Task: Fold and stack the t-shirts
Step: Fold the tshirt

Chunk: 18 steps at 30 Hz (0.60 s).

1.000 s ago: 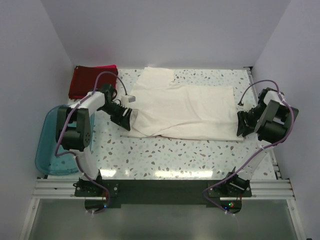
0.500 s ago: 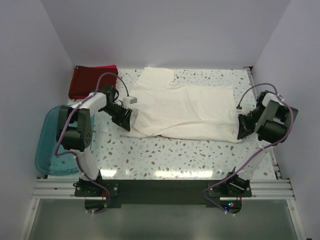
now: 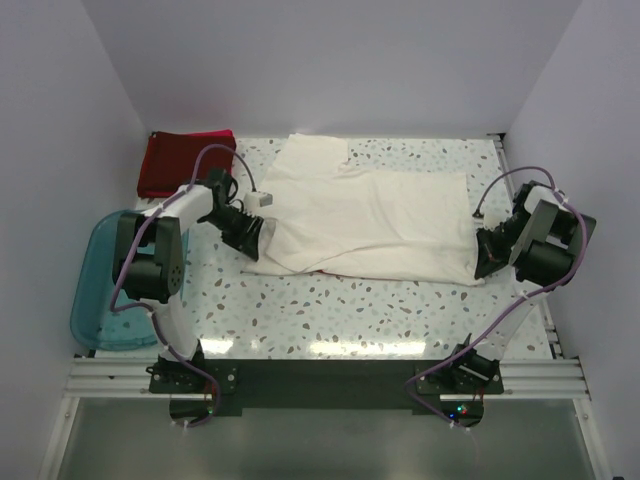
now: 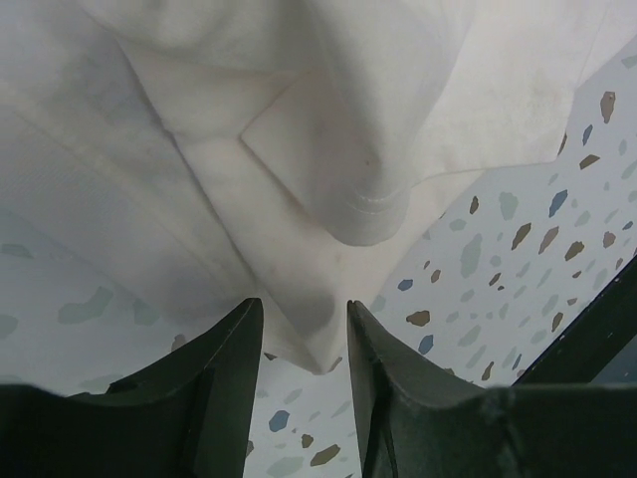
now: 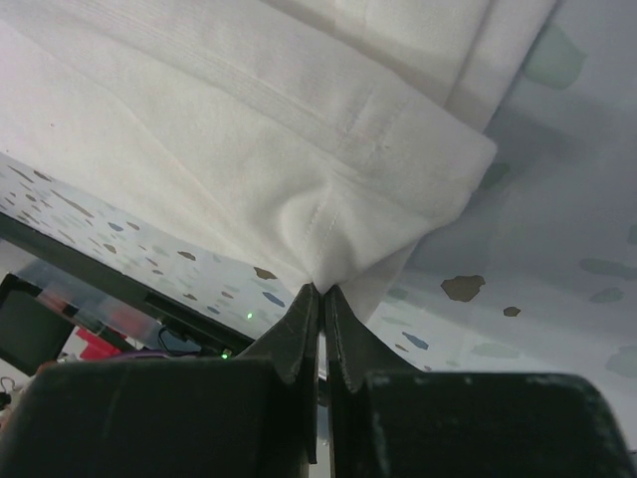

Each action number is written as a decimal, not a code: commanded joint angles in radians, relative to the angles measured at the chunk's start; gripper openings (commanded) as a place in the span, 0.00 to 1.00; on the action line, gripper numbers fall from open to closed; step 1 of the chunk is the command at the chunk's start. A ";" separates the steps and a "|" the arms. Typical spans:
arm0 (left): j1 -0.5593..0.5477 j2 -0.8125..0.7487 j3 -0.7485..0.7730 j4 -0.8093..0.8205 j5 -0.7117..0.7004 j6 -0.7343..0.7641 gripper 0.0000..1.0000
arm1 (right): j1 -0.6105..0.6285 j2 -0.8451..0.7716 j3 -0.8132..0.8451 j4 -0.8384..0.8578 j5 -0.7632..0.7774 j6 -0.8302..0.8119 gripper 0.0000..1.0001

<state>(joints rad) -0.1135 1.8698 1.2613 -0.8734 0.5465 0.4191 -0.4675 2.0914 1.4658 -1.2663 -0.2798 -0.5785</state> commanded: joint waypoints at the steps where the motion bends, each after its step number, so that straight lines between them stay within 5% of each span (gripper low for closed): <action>1: 0.000 0.000 0.004 0.037 -0.017 -0.028 0.45 | -0.003 -0.048 0.018 -0.008 -0.019 -0.009 0.00; 9: 0.000 0.045 0.016 0.016 0.044 -0.031 0.42 | -0.005 -0.048 0.010 -0.004 -0.018 -0.014 0.00; 18: 0.003 0.000 0.061 -0.005 0.049 -0.025 0.14 | -0.005 -0.062 0.030 -0.008 -0.006 -0.029 0.00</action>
<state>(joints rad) -0.1135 1.9163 1.2797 -0.8730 0.5663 0.3985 -0.4675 2.0911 1.4666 -1.2667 -0.2798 -0.5880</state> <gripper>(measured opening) 0.174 0.018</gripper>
